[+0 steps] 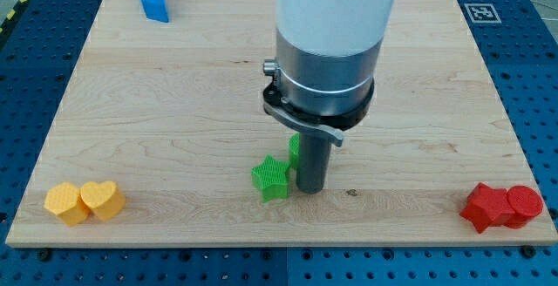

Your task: Push the green star into the green circle

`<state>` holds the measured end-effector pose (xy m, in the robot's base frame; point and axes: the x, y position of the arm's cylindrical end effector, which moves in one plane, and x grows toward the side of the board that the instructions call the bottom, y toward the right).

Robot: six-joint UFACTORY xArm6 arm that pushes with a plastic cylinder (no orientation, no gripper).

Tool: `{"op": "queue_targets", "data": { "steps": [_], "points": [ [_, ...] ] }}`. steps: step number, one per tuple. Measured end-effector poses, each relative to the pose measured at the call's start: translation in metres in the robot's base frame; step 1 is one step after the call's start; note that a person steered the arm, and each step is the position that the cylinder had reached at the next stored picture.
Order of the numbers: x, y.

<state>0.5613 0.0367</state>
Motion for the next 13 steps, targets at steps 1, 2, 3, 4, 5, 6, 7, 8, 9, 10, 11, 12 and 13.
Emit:
{"op": "queue_targets", "data": {
  "steps": [1, 2, 3, 4, 5, 6, 7, 8, 9, 10, 11, 12, 13],
  "points": [
    [-0.010, 0.022],
    [-0.048, 0.021],
    [-0.064, -0.022],
    [-0.064, -0.050],
    [-0.071, -0.032],
    [-0.052, -0.005],
    [-0.002, -0.005],
    [0.024, -0.001],
    [0.030, -0.020],
    [0.030, -0.054],
    [0.030, -0.055],
    [0.038, -0.043],
    [0.057, -0.041]
  ]
}}
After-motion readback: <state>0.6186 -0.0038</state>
